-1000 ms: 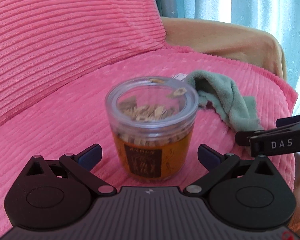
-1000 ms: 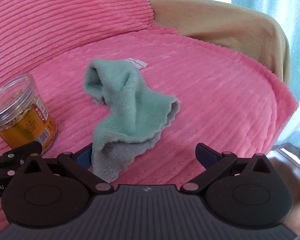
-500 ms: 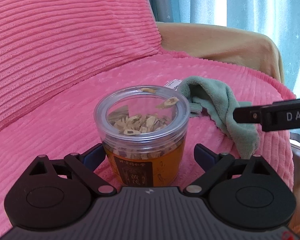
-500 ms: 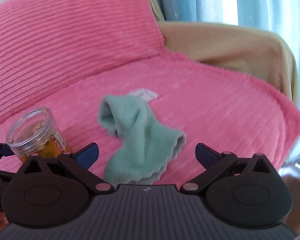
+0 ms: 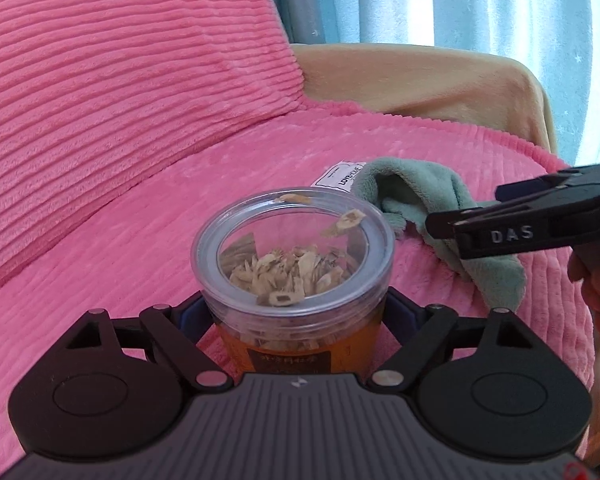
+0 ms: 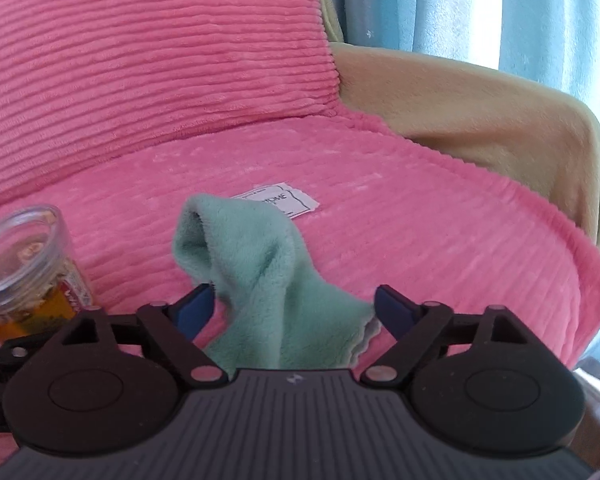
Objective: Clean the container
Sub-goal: 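Grasp the jar with the left tool while the right tool grasps the green cloth, then lift the jar with the left tool while the right tool wipes its lid with the cloth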
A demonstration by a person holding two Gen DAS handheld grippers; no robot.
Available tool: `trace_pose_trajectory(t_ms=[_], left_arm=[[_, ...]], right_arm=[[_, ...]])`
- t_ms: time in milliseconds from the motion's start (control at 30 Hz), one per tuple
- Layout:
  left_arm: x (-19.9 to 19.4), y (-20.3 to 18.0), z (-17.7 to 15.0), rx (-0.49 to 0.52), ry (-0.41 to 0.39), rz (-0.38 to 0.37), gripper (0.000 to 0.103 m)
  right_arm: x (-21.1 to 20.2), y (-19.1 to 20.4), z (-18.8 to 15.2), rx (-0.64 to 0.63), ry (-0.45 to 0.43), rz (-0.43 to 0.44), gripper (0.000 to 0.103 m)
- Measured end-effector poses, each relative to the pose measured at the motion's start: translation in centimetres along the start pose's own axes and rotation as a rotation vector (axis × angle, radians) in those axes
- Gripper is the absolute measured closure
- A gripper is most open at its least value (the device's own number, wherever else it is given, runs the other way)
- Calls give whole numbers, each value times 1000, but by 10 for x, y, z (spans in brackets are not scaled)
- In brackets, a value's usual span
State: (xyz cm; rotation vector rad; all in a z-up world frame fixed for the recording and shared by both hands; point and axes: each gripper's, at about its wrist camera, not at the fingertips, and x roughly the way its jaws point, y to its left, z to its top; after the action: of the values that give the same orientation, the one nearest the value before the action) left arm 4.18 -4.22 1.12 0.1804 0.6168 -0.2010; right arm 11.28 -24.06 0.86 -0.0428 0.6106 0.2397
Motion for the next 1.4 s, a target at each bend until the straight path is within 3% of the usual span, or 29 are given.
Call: trace_pose_trajectory(t_ms=[33,100,133,233,267,400,600,767,1400], left_arm=[[-1,0,-1,3,-1,-2,17],[-3,0,-1,9,-2,-8,17],[-4,0,-2,16,-2,-13,17],[-10,-3,-4,38,-2,-45,17],[-11,-4,-4,44,-3,-55,17],[-15,-10,-7,76,-8,-83,17],[-15,-18,-10,118,-18,-89,17],[-15,-18,-12,119,-27,-100,17],[-12,-8,-11,121,-31,-132,18]], right_arm=[[-2,0,1,2,-9,10,31],[-6,1,3,6,-26,31,51],[-8,1,4,8,-34,41,56],[-14,3,6,15,-60,72,89],[-16,3,7,17,-68,82,91],[-25,4,11,25,-103,123,92],[-59,11,21,82,-174,395,92],[-52,30,17,-1,-140,492,92],[-42,40,18,-106,-150,522,92]])
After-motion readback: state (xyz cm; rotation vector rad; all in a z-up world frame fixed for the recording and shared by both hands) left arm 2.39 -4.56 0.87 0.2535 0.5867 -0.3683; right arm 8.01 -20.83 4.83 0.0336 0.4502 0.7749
